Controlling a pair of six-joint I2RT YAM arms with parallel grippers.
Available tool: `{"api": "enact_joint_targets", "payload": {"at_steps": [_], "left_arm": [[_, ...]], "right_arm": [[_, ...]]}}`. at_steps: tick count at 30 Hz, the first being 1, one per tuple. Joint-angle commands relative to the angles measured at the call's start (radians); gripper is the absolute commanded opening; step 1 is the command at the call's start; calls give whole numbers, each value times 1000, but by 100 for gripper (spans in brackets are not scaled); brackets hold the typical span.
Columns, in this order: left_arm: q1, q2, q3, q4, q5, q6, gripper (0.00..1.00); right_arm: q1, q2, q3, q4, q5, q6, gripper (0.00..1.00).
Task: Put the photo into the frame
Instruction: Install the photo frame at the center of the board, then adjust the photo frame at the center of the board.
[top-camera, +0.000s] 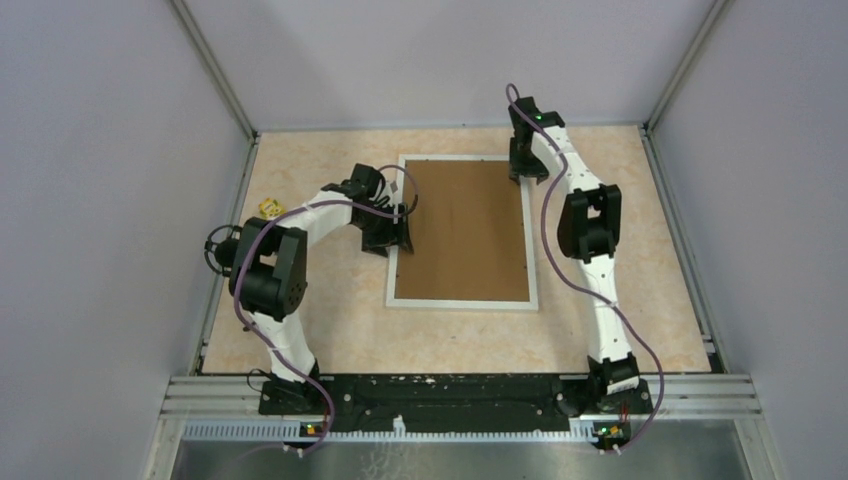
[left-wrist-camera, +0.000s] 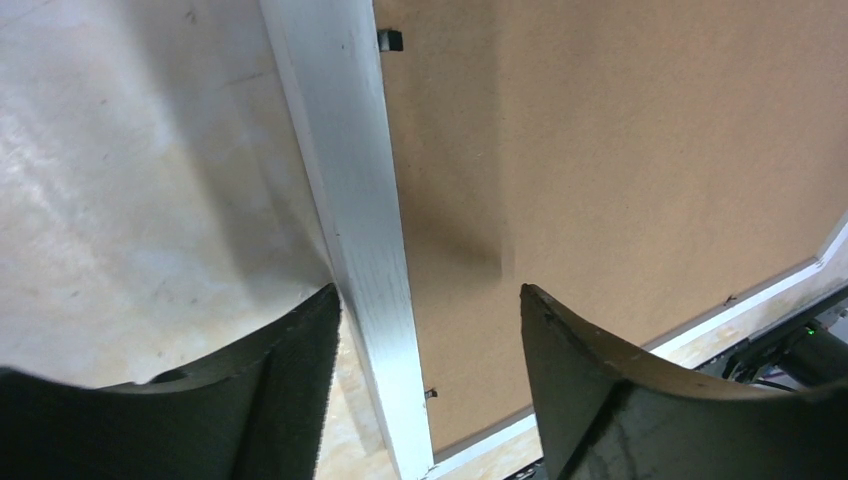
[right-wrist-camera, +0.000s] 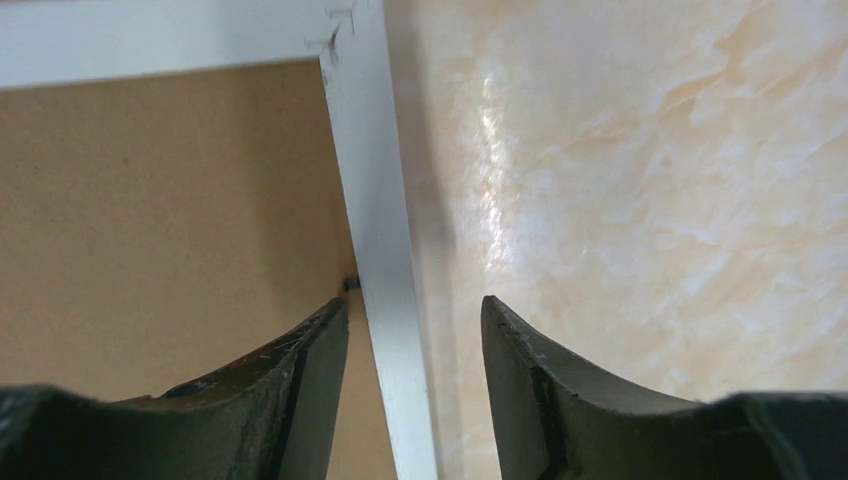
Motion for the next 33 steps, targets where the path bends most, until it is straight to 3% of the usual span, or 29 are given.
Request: {"api": "enact_joint_targets", "payload": {"at_steps": [1, 4, 7, 9, 15, 19, 23, 27, 33], "left_arm": [[-20, -166, 2, -5, -139, 27, 81], [-65, -242, 22, -43, -209, 21, 91], [-97, -313, 2, -73, -93, -20, 97], [-150, -370, -37, -81, -40, -51, 97], [-466, -461, -187, -47, -29, -170, 95], [-597, -450, -271, 25, 6, -231, 93], [-621, -397, -309, 82, 64, -260, 91], [-620, -304, -319, 107, 98, -264, 91], [-553, -181, -260, 82, -48, -222, 91]], "right_arm": [[11, -166, -175, -1, -111, 23, 56], [11, -394, -460, 159, -168, 41, 65], [2, -531, -687, 309, -281, 46, 70], [-4, -528, -740, 343, -302, 36, 70], [-14, -461, -743, 392, -269, 27, 58], [-39, -455, -774, 438, -208, 46, 39], [-46, -472, -852, 479, -166, 47, 25], [-46, -491, -937, 503, -143, 58, 24], [-55, -610, -1161, 573, -165, 101, 13]]}}
